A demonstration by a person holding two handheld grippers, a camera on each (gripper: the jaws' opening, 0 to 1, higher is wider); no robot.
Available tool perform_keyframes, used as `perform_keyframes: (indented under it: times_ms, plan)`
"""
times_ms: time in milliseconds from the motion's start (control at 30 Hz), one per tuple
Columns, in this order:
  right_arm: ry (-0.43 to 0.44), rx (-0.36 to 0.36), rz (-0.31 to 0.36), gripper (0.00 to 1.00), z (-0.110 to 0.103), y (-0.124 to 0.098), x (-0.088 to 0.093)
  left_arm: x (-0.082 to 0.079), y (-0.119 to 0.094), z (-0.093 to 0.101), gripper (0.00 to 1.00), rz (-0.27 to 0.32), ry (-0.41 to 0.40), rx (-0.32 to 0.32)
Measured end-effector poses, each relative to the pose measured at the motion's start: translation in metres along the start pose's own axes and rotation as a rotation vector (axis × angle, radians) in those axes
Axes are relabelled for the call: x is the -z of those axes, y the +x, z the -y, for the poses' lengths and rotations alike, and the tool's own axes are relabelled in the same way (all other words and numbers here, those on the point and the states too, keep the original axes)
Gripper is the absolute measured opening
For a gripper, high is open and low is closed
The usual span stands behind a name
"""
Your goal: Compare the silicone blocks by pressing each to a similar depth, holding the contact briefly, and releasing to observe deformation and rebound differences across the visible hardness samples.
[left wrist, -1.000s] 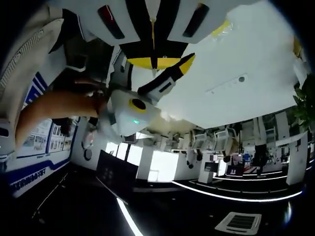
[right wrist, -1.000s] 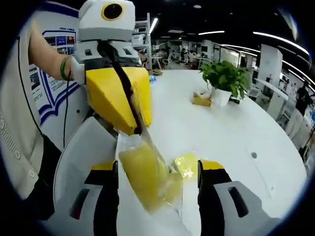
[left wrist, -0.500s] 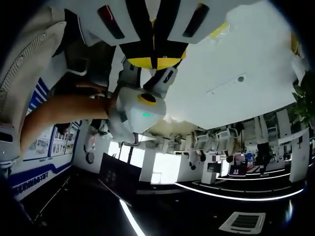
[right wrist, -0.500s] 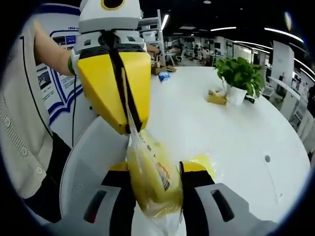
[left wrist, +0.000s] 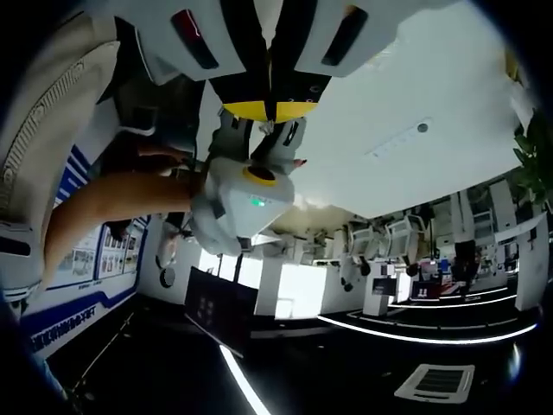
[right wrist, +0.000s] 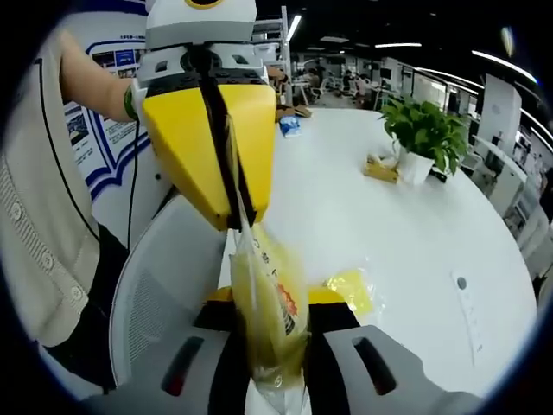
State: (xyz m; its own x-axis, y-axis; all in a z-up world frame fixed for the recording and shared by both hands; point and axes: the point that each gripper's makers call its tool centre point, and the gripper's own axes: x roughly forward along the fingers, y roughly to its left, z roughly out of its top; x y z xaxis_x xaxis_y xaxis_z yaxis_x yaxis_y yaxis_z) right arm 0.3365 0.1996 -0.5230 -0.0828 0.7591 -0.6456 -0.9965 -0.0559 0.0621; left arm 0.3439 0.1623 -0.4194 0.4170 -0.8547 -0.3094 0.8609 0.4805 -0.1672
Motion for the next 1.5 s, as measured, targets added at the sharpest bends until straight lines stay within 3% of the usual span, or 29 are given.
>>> perform_keyframes:
  times_ms: [67,467,1500]
  plan:
    - [-0.030,0.010,0.001,0.13,-0.001,0.000,0.000,0.000,0.000,0.004,0.00,0.002,0.013,0.013]
    - [0.027,0.011,-0.025,0.10,-0.002,-0.001,0.002,0.001,-0.002,0.006,0.00,-0.004,0.086,0.021]
    - [0.019,0.025,-0.052,0.11,-0.010,-0.004,0.004,0.004,0.000,0.014,0.00,0.015,0.133,0.029]
